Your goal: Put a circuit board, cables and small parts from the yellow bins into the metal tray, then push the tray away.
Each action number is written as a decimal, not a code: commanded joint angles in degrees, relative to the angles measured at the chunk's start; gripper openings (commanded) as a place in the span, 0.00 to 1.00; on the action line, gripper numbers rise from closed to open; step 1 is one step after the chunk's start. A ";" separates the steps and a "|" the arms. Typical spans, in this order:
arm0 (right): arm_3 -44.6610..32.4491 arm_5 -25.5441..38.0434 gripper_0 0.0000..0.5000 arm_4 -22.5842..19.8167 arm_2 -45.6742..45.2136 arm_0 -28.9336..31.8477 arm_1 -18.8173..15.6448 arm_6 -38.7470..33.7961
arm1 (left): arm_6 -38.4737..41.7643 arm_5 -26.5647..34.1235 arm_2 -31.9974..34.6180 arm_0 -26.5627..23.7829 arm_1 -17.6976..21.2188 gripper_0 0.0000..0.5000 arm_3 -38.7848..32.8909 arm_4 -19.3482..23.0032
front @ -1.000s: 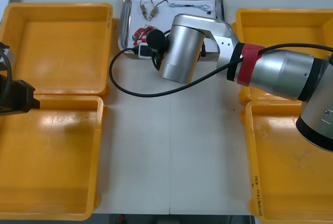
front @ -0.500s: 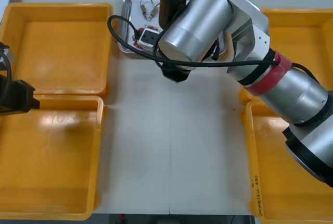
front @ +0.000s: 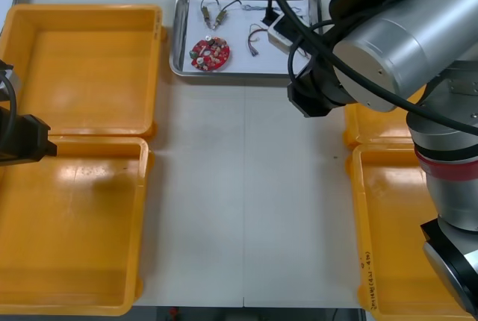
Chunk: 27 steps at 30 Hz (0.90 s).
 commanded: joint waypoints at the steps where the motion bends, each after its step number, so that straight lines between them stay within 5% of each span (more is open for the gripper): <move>1: -4.01 0.19 1.00 0.54 -6.29 2.73 0.86 -2.60 | -4.80 0.37 1.55 0.76 2.41 1.00 -1.83 -0.54; 15: -5.15 0.19 1.00 -11.32 -23.08 12.22 -8.11 -14.55 | -4.80 0.37 1.55 0.76 2.41 1.00 -1.83 -0.54; 27: -5.15 0.19 1.00 -22.57 -37.32 23.56 -16.28 -15.08 | -4.80 0.37 1.55 0.76 2.41 1.00 -1.83 -0.54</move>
